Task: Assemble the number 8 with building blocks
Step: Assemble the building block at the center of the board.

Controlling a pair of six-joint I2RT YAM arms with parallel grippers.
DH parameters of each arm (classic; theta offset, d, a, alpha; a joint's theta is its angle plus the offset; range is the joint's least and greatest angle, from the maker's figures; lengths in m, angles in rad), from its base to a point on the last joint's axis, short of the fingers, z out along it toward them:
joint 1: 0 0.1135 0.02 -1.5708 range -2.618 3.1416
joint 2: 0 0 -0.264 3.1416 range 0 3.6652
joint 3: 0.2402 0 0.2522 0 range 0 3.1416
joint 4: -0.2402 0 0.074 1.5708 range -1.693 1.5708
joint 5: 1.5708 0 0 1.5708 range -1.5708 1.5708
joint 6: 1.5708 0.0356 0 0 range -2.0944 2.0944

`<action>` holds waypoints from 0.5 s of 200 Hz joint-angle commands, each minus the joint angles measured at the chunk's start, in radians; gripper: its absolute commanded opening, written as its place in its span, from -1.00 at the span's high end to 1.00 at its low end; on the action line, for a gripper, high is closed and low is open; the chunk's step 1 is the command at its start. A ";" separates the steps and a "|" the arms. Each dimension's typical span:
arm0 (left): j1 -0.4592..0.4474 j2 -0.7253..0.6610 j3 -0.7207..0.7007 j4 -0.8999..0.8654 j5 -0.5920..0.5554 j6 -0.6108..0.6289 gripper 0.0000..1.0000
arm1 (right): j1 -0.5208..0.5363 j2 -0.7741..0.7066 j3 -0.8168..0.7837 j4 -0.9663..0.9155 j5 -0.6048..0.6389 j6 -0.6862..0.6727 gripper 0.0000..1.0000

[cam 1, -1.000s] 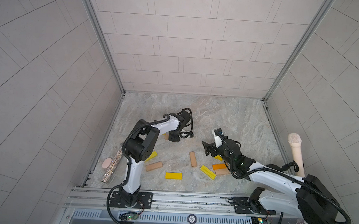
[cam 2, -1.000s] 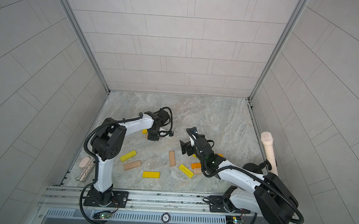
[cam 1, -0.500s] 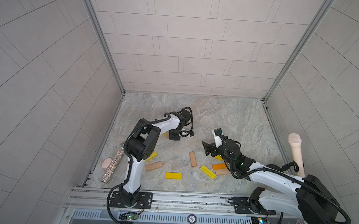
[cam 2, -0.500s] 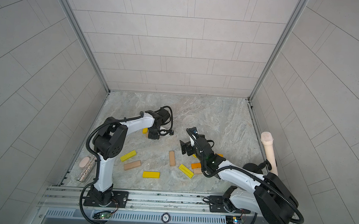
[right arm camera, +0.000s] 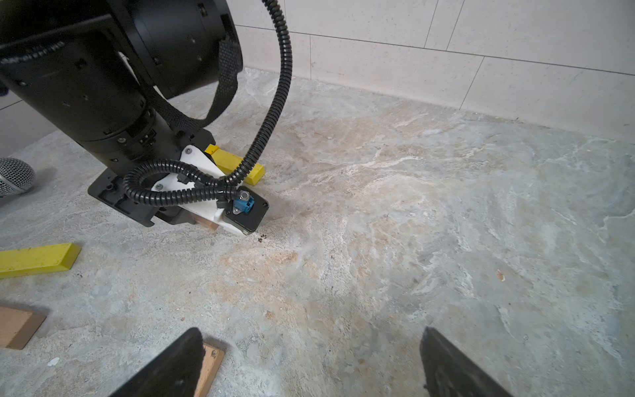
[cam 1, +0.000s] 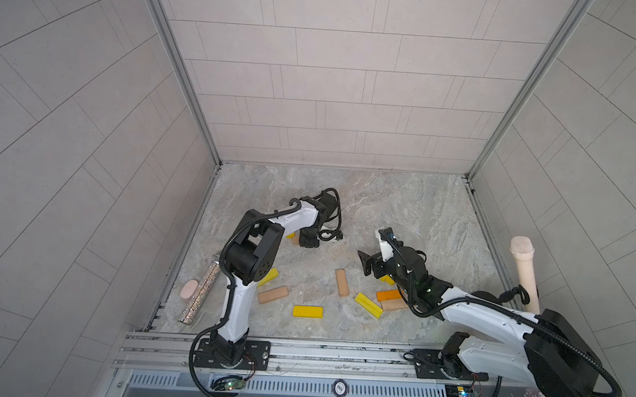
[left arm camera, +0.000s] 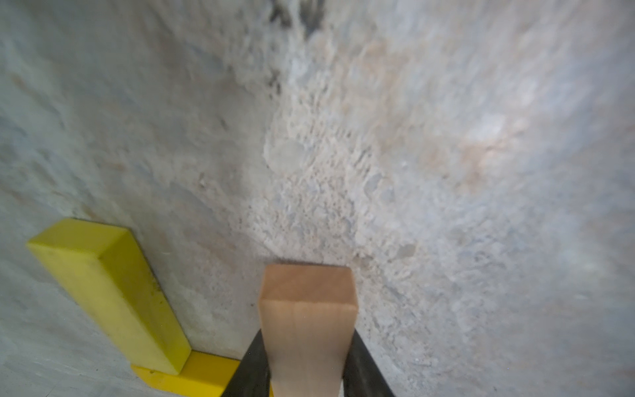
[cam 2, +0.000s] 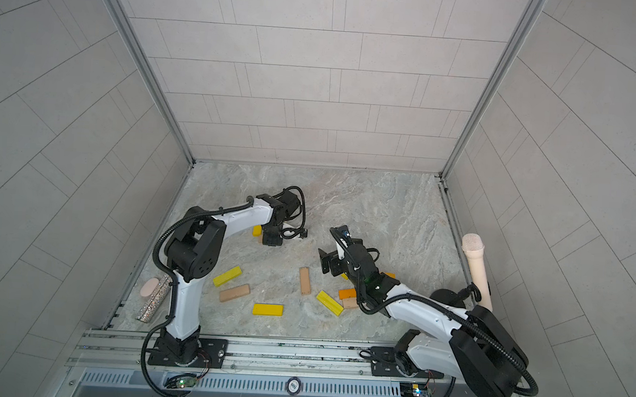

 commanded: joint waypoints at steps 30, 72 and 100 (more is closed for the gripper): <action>-0.012 0.067 0.021 -0.026 0.124 -0.014 0.45 | 0.001 0.006 0.028 -0.007 0.014 -0.004 -0.99; -0.010 0.078 0.032 -0.035 0.067 0.012 0.45 | 0.001 0.003 0.029 -0.007 0.014 -0.004 -0.99; -0.005 0.077 0.037 -0.030 0.042 0.033 0.44 | 0.001 0.002 0.029 -0.007 0.013 -0.005 -0.99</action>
